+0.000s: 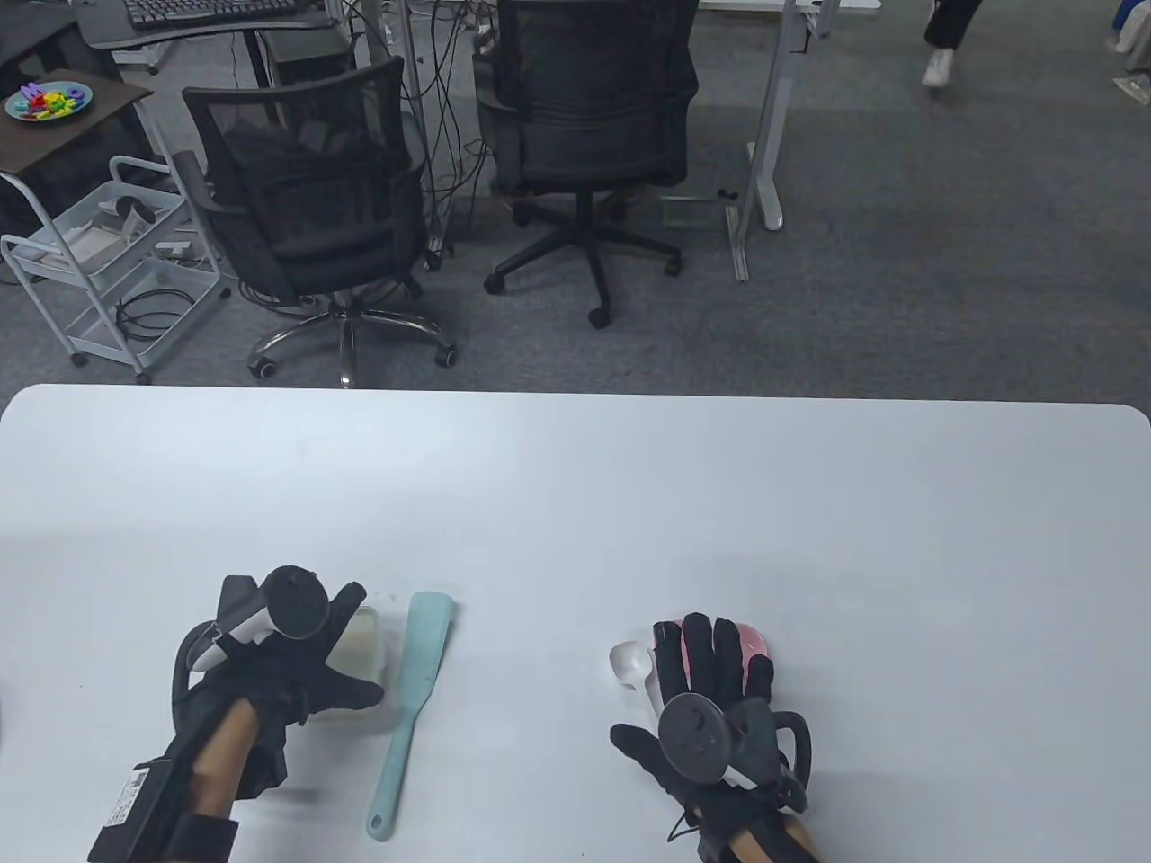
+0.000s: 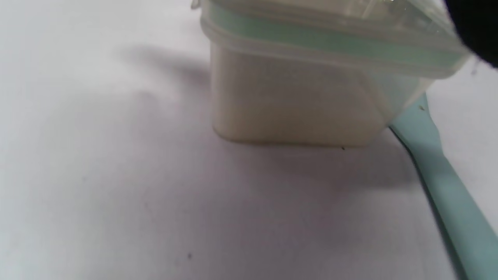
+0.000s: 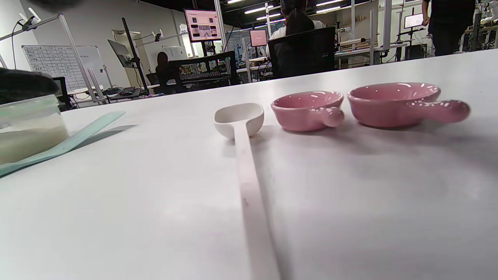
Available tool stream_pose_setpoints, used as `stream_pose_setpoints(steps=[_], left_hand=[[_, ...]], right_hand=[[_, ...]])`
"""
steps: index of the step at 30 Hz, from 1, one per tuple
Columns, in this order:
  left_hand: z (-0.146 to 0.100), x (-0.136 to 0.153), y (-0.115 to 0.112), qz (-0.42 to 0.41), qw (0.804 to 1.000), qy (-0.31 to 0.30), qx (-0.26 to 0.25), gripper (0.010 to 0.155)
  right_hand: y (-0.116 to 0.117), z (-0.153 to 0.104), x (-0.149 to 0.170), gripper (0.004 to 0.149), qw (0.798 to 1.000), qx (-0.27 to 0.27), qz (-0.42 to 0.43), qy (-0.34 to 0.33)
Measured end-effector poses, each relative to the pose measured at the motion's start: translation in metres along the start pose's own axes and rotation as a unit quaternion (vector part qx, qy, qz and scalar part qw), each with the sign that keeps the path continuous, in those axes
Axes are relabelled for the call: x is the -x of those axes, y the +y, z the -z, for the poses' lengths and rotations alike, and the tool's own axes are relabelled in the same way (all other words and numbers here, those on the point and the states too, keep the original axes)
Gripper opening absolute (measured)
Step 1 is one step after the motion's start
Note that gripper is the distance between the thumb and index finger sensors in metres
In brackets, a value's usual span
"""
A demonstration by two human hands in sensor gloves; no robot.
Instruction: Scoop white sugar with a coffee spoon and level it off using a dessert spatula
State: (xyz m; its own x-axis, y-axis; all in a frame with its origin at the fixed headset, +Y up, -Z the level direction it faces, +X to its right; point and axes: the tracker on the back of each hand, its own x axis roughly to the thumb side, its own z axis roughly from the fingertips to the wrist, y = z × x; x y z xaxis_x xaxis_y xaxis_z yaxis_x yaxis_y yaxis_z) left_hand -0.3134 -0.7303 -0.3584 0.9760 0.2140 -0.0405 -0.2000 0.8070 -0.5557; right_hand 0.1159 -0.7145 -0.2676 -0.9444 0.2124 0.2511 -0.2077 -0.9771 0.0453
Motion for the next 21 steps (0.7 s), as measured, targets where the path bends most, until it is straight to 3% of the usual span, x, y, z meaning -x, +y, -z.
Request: stream_pose_setpoints(steps=[5, 7, 8, 9, 17, 21], left_hand=[[0.006, -0.008, 0.000, 0.006, 1.000, 0.003, 0.029, 0.126], [0.012, -0.017, -0.005, 0.062, 0.996, 0.034, 0.045, 0.132], [0.014, -0.023, -0.009, 0.129, 0.990, 0.050, 0.038, 0.131], [0.014, -0.025, -0.008, 0.139, 0.989, 0.047, 0.030, 0.134], [0.012, -0.025, -0.003, 0.105, 0.994, 0.036, 0.017, 0.133], [-0.004, -0.035, 0.013, 0.087, 0.996, 0.007, -0.007, 0.133]], right_hand=[[0.002, 0.002, 0.002, 0.108, 1.000, -0.008, 0.008, 0.008], [0.003, 0.002, 0.002, 0.108, 1.000, -0.010, 0.009, 0.009], [0.003, 0.002, 0.002, 0.108, 1.000, -0.010, 0.009, 0.009], [0.003, 0.002, 0.003, 0.108, 1.000, -0.009, 0.009, 0.009], [0.001, 0.002, 0.004, 0.108, 1.000, -0.004, 0.017, 0.007], [-0.005, 0.002, 0.006, 0.108, 0.999, 0.004, 0.030, 0.008]])
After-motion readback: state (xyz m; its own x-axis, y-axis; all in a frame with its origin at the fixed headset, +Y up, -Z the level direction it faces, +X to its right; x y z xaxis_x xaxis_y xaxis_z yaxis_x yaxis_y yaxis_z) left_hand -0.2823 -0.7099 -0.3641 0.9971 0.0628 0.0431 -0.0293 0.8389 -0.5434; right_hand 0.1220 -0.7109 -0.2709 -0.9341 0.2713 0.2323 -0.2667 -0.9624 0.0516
